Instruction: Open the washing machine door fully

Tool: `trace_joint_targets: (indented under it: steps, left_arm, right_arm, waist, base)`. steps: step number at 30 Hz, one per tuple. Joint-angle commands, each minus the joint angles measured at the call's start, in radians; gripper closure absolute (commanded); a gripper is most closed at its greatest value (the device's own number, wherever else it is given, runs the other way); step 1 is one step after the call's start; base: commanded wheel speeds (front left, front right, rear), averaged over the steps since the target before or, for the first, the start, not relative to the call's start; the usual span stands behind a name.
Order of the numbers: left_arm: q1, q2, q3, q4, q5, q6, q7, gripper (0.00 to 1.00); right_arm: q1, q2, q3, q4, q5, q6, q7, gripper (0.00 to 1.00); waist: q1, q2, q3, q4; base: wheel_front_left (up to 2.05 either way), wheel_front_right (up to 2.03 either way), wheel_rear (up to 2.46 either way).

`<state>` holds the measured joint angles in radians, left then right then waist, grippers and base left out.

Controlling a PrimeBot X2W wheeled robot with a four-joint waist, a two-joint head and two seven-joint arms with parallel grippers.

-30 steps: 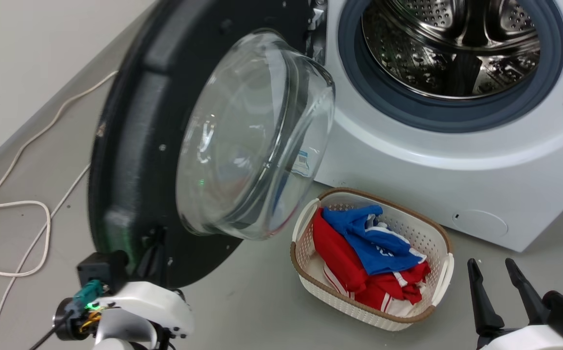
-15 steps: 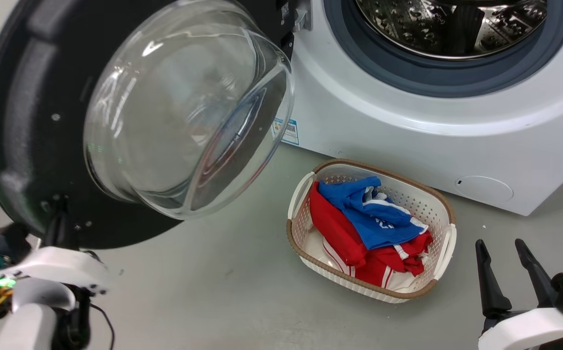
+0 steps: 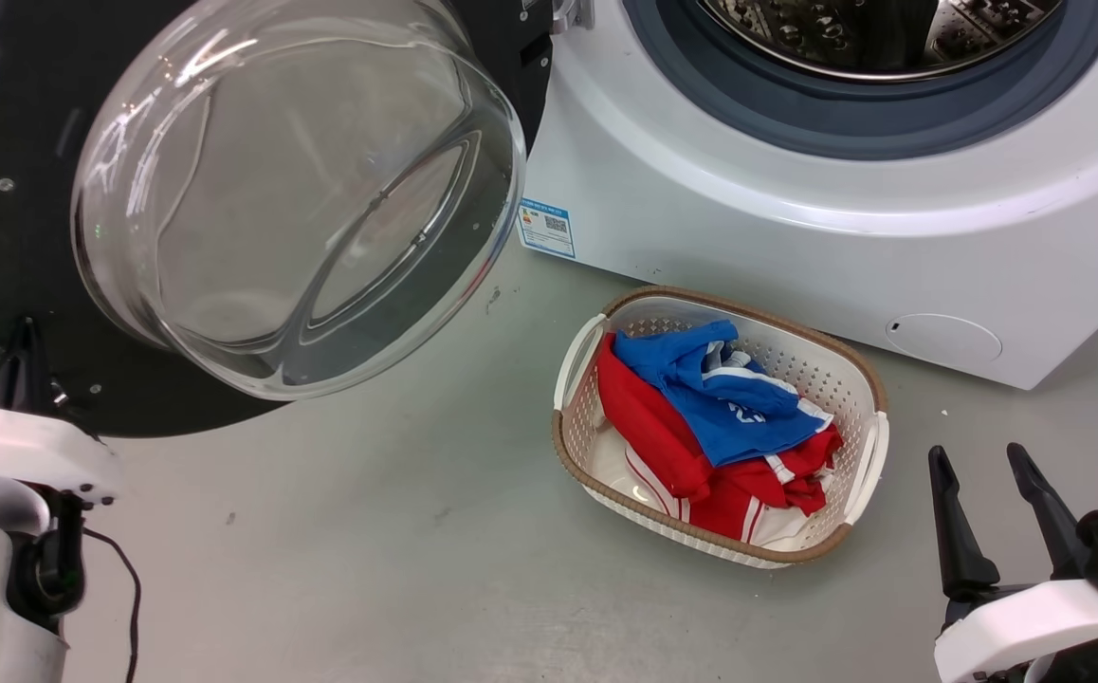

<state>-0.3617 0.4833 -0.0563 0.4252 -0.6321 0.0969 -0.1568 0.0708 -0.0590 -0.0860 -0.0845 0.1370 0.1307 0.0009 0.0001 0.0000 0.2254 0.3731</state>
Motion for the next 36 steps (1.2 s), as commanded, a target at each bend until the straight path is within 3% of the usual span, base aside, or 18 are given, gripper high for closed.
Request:
trace_joint_targets:
  steps: [1,8,14,32,34,35,36]
  left_arm:
    - [-0.03,0.016,0.012,0.029,-0.008,-0.007,-0.011,1.0]
    - [-0.037,0.011,0.008,0.073,-0.006,-0.017,-0.036,1.0]
    - [0.025,-0.016,-0.004,0.04,0.013,0.007,-0.069,1.0]
    - [0.354,-0.066,-0.109,-0.376,0.121,0.158,-0.025,1.0]
    - [0.378,-0.071,-0.125,-0.409,0.125,0.164,-0.013,0.67]
    - [0.388,-0.073,-0.133,-0.422,0.128,0.168,-0.006,0.38]
    - [0.397,-0.074,-0.141,-0.435,0.132,0.17,0.001,0.0]
  right_arm:
    - [-0.017,-0.004,-0.001,0.001,0.001,0.0,-0.003,0.0]
    - [-0.02,-0.003,-0.002,0.011,0.002,0.0,-0.01,0.0]
    - [-0.003,0.002,0.005,0.032,0.012,0.0,-0.023,0.0]
    - [0.05,0.009,0.027,0.103,0.059,0.0,-0.062,0.0]
    - [0.05,0.009,0.033,0.104,0.064,0.0,-0.065,0.0]
    - [0.05,0.008,0.035,0.103,0.065,0.0,-0.065,0.0]
    - [0.051,0.009,0.035,0.102,0.064,0.0,-0.067,0.0]
  waist:
    - [-0.0001,0.0,0.005,-0.003]
    - [-0.0001,0.0,-0.002,-0.005]
    - [-0.0001,0.0,-0.046,0.002]
    - [-0.0001,0.0,-0.216,0.033]
    - [-0.0001,0.0,-0.221,0.025]
    - [-0.0001,0.0,-0.223,0.019]
    - [-0.0001,0.0,-0.225,0.014]
  base:
    - [0.0,0.0,0.0]
    - [0.0,0.0,0.0]
    - [0.0,0.0,0.0]
    - [0.0,0.0,0.0]
    - [0.0,0.0,0.0]
    - [0.0,0.0,0.0]
    - [0.0,0.0,0.0]
